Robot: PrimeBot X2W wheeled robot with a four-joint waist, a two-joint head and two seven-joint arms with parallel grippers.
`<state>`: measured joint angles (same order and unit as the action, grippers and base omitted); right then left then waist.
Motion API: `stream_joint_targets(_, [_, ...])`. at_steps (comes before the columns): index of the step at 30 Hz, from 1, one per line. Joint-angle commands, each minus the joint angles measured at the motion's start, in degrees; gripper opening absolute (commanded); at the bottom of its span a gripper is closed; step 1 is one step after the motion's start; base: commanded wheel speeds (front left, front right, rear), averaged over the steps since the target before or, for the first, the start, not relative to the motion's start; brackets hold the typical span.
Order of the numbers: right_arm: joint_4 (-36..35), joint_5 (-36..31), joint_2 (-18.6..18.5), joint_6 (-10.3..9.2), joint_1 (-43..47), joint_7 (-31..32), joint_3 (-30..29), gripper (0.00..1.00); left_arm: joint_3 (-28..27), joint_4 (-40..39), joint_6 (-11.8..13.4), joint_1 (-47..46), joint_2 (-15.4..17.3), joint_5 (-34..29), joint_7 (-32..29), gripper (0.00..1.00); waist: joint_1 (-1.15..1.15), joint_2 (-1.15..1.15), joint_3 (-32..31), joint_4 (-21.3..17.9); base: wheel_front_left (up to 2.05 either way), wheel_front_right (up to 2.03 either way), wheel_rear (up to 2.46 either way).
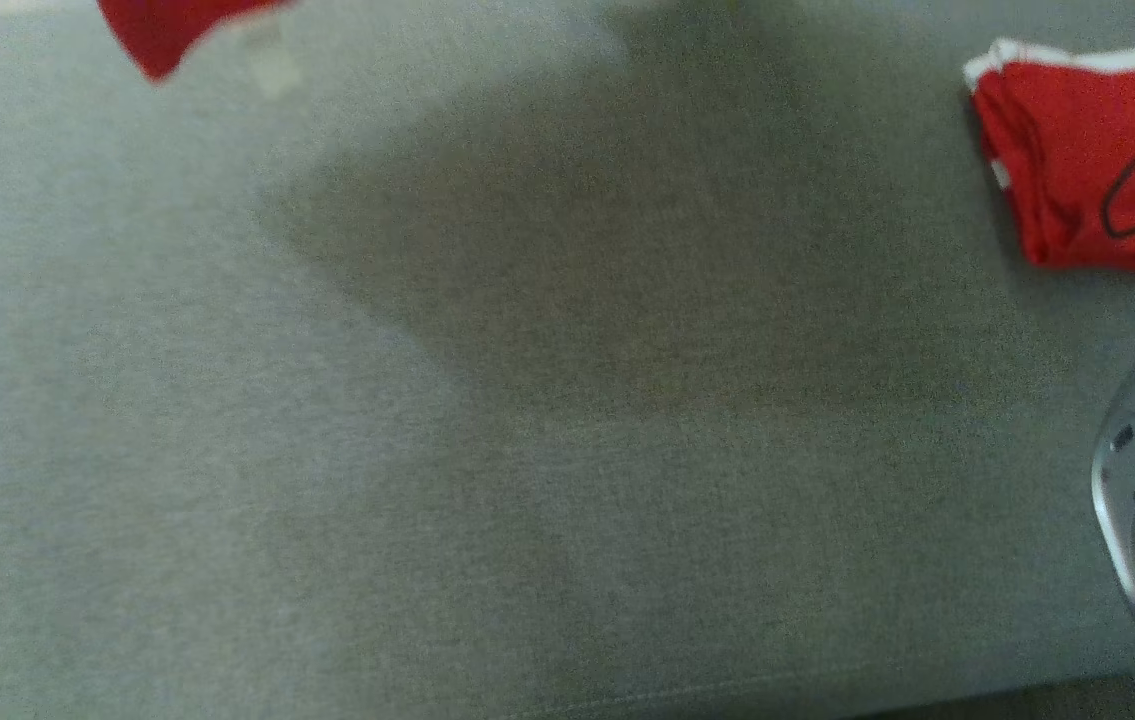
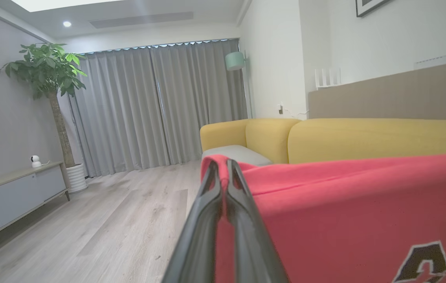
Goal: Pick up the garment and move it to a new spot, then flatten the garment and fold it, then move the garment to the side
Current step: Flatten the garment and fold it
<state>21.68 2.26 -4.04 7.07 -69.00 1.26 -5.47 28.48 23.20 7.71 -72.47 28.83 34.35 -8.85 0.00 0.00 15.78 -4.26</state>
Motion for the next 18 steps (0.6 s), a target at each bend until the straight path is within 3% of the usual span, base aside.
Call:
stream_joint_targets(1, [1.6, -0.1, 1.1, 0.42, -4.5, -2.0, 2.0, 0.0, -1.0, 2.3, -1.4, -5.0, 2.0, -1.7, 2.7, 0.0, 0.0, 0.0, 4.8, -2.4, 0.0, 0.0, 0.0])
stream_joint_targets(11, [8.6, 2.1, 1.2, 0.42, -4.1, -8.6, 7.3, 0.0, 0.0, 13.5, -6.4, -7.8, -1.7, -2.1, 13.8, 0.0, 0.0, 0.0, 16.7, -2.0, 0.0, 0.0, 0.0])
stream_joint_targets(18, [6.9, 6.8, 1.2, 0.42, 5.3, -13.2, 13.1, 0.0, -1.3, 18.9, -9.5, -0.7, -4.9, 1.9, 21.0, 0.0, 0.0, 0.0, 18.7, -0.5, 0.0, 0.0, 0.0])
